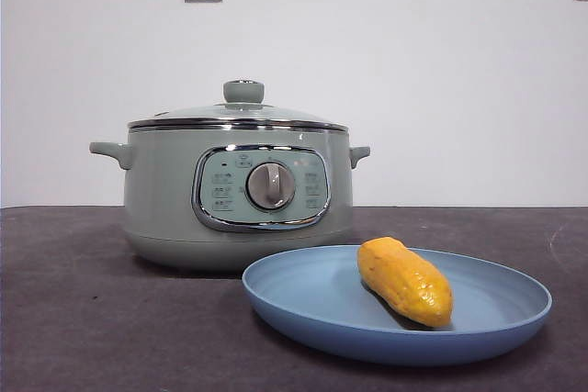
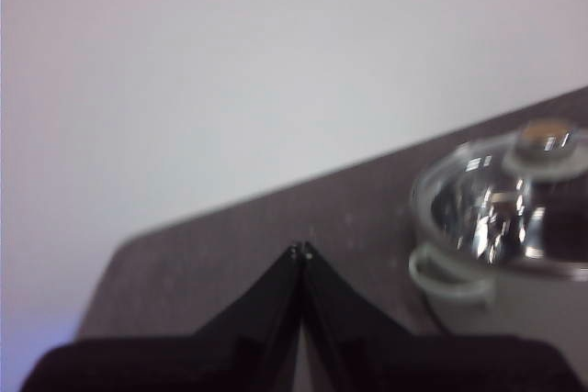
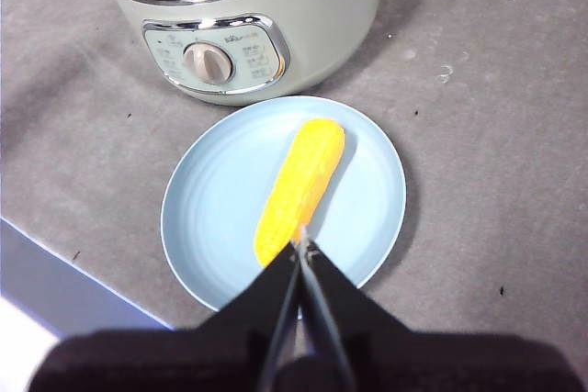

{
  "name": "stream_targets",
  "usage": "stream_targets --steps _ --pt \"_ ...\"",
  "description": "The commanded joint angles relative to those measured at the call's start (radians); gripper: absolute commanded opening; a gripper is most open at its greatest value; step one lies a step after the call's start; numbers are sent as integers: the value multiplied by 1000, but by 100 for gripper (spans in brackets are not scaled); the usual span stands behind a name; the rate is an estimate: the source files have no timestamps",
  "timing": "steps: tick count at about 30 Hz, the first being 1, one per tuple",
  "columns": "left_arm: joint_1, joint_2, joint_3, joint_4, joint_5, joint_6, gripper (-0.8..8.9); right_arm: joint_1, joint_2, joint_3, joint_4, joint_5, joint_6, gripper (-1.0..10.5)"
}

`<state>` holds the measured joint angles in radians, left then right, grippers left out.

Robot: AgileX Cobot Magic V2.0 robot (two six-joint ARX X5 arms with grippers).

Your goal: Take the corn out from the steamer,put the corn on the plate,close the lid

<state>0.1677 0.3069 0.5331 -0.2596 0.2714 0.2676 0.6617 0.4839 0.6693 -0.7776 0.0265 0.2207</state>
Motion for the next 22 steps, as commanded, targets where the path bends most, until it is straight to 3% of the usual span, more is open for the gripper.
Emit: stream_targets --steps 1,12,16,22 --pt "4 -63 -109 34 -32 -60 -4 2 0 -6 6 3 3 1" --pt "4 -237 -364 80 -188 -146 -4 2 0 -6 6 3 3 1" --pt "2 -285 -418 84 -192 -154 -4 2 0 -6 6 3 3 1" --pt "-6 -304 -520 127 -192 -240 -4 2 0 -6 5 2 3 1"
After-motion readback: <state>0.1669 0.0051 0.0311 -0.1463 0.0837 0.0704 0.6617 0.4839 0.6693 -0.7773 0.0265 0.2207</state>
